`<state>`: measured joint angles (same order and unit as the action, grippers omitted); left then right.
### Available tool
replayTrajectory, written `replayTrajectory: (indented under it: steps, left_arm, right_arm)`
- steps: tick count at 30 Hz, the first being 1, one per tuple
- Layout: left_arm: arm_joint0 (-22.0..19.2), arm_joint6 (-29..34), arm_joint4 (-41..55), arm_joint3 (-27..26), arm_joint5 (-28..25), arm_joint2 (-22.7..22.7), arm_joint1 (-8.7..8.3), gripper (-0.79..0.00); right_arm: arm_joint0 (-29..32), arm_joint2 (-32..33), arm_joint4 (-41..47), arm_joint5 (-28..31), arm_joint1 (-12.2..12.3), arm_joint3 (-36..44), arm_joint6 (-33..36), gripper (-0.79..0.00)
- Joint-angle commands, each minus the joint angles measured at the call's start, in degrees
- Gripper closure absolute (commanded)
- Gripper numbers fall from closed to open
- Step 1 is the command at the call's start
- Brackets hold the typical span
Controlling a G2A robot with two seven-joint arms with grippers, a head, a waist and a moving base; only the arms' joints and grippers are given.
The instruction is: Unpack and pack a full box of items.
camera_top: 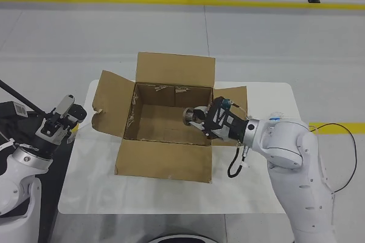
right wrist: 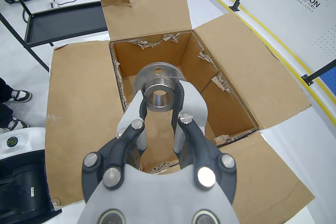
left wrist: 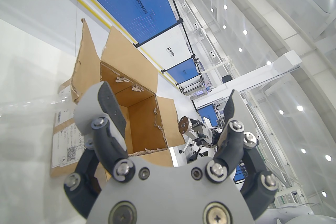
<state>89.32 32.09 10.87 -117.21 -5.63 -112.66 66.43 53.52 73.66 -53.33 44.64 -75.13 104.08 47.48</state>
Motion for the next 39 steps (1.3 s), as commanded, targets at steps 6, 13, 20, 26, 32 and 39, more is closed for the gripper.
replayTrajectory:
  steps: [6,13,20,26,32,39]
  left_arm:
    - [0.0,0.0,0.0,0.0,0.0,0.0,0.00,-0.785]
    - [0.0,0.0,0.0,0.0,0.0,0.0,0.00,-0.785]
    - [0.0,0.0,0.0,0.0,0.0,0.0,0.00,-0.785]
    - [0.0,0.0,0.0,0.0,0.0,0.0,0.00,-0.785]
    - [0.0,0.0,0.0,0.0,0.0,0.0,0.00,-0.785]
    - [0.0,0.0,0.0,0.0,0.0,0.0,0.00,-0.785]
  right_arm:
    - [3.9,4.7,-4.7,-1.1,1.5,5.6,1.2,0.000]
    - [13.0,15.2,-8.3,-4.2,3.3,13.2,2.9,0.000]
    - [19.3,22.3,-12.6,-11.7,4.2,14.8,4.4,0.000]
    - [20.3,22.9,-15.0,-13.4,4.9,11.0,9.0,0.000]
    - [17.6,20.2,-16.6,-14.5,5.4,5.5,14.4,0.000]
    - [13.1,17.0,-17.0,-14.7,5.9,-2.0,21.4,0.000]
